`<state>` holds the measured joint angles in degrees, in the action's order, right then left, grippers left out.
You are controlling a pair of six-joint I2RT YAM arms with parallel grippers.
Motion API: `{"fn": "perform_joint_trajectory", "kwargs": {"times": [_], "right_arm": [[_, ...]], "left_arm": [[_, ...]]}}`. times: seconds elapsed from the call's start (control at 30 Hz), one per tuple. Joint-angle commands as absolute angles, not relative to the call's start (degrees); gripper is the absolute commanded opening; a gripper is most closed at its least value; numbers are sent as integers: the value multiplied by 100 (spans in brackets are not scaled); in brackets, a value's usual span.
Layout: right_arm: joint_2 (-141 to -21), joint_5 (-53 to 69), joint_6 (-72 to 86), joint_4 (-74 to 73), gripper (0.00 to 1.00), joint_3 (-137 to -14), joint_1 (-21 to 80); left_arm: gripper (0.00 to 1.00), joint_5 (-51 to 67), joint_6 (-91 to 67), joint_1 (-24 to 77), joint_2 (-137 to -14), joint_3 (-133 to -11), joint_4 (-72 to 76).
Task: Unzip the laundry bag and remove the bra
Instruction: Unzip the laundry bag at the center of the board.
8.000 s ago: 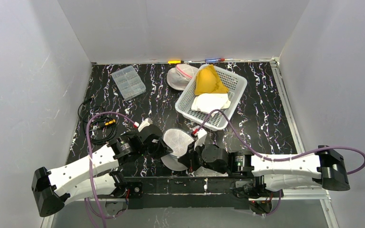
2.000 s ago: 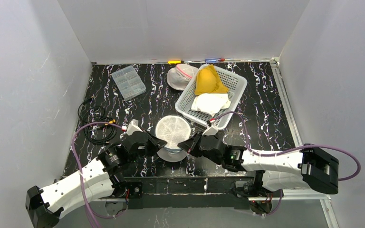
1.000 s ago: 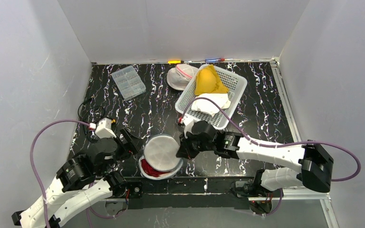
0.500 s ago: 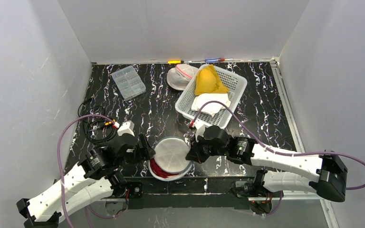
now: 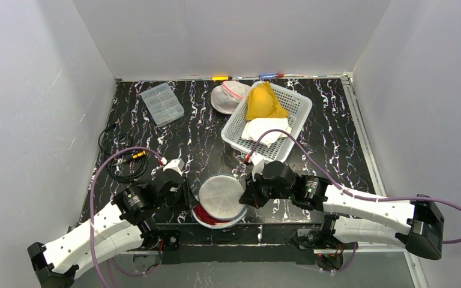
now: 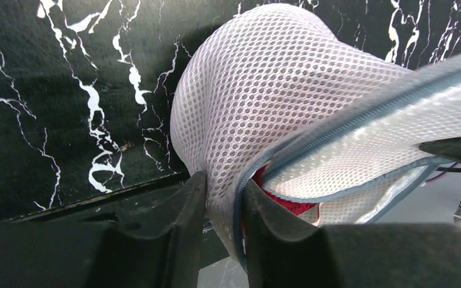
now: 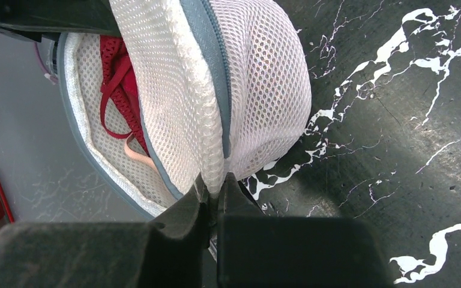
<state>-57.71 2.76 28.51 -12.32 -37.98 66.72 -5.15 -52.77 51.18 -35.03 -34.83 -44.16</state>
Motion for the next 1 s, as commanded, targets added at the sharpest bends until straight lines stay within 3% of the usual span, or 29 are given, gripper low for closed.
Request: {"fn": "perform_joint_trajectory", "kwargs": {"times": [0.0, 0.07, 0.1, 0.2, 0.23, 0.33, 0.5, 0.63, 0.73, 0.97], "right_arm": [[-5574, 265, 2848, -1215, 1, -3847, 6647], [-5520, 264, 2852, -1234, 1, -3874, 6647], [-5489, 264, 2868, -1236, 1, -3891, 6653], [-5319, 160, 2916, -1319, 1, -4000, 6648], [-5254, 131, 2925, -1328, 6, -4039, 6650], [-4998, 34, 2946, -1241, 21, -4070, 6649], [-4422, -290, 2977, -806, 66, -3819, 6649], [-3921, -916, 3176, -639, 84, -3627, 6648], [-3738, -1389, 3675, -557, 88, -3517, 6648], [-4422, -1252, 5410, 266, 86, -3311, 6653]], "left_arm": [[18, -332, -5186, 5137, -3435, -3299, -4300], [3, -349, -5201, 5140, -3390, -3332, -4273], [0, -382, -5210, 5141, -3365, -3372, -4272], [0, -565, -5246, 5141, -3296, -3599, -4306], [0, -679, -5245, 5137, -3270, -3719, -4338], [0, -1096, -5102, 5138, -3312, -4277, -4521], [0, -1633, -4551, 5135, -3939, -5396, -4891], [0, -1887, -4093, 5136, -4535, -6074, -5089], [0, -2101, -3972, 5140, -4871, -6307, -5141], [0, -2215, -4068, 5148, -5244, -6509, -4844]]}}
